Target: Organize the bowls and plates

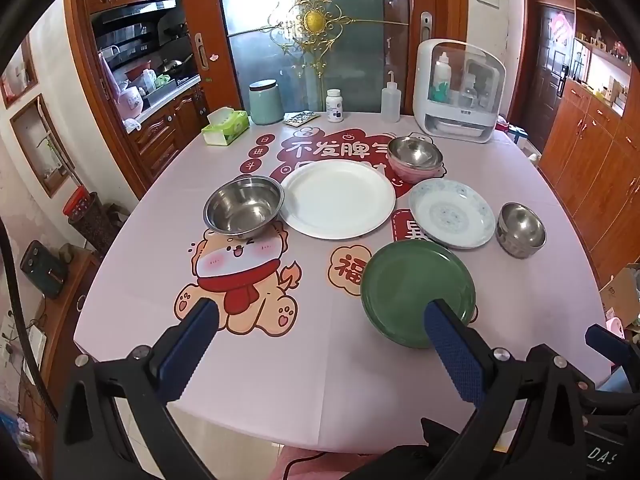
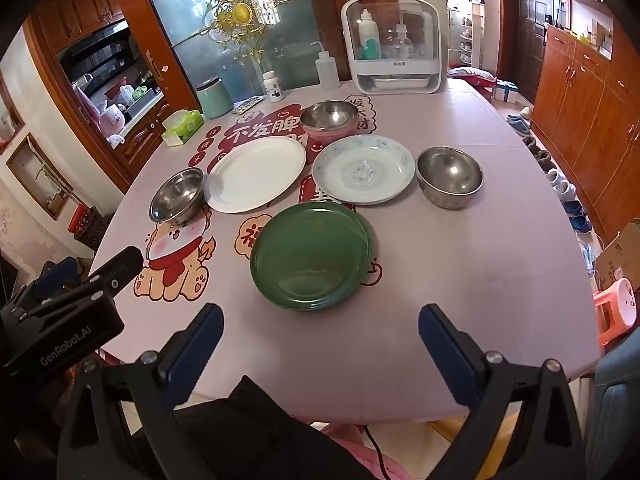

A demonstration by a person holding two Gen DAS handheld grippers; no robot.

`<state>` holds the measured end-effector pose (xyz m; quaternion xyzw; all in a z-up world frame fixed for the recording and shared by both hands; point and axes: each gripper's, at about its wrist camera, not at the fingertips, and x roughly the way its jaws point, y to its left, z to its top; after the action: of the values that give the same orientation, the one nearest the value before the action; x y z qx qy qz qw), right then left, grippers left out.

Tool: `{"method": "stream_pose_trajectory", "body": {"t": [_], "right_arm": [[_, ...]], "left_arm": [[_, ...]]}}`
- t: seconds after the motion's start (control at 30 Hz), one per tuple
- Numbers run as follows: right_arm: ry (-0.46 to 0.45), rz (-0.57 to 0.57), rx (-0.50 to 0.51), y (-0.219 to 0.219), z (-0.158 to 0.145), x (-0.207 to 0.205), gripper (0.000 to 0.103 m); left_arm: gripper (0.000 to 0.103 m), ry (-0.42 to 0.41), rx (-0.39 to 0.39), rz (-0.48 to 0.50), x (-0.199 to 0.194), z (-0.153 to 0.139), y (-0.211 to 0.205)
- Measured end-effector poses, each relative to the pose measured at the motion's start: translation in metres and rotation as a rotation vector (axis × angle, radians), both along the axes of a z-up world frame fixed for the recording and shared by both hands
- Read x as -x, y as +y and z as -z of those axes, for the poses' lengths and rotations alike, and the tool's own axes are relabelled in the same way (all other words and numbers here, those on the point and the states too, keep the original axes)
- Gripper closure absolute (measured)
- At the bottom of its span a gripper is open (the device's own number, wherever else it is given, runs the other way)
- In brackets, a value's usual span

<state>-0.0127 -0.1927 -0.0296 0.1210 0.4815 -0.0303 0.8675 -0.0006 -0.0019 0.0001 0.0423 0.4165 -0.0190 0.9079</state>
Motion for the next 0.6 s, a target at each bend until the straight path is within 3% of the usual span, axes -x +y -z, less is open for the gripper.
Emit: {"method": "stream_pose_trajectory", "body": {"t": [0.6], "right_arm": [[0.004, 0.001, -0.001, -0.0048, 0.0011, -0.003, 0.005]], "left_arm": [[0.001, 0.003, -0.001, 0.0, -0.0038, 0.001, 0.0016]]}}
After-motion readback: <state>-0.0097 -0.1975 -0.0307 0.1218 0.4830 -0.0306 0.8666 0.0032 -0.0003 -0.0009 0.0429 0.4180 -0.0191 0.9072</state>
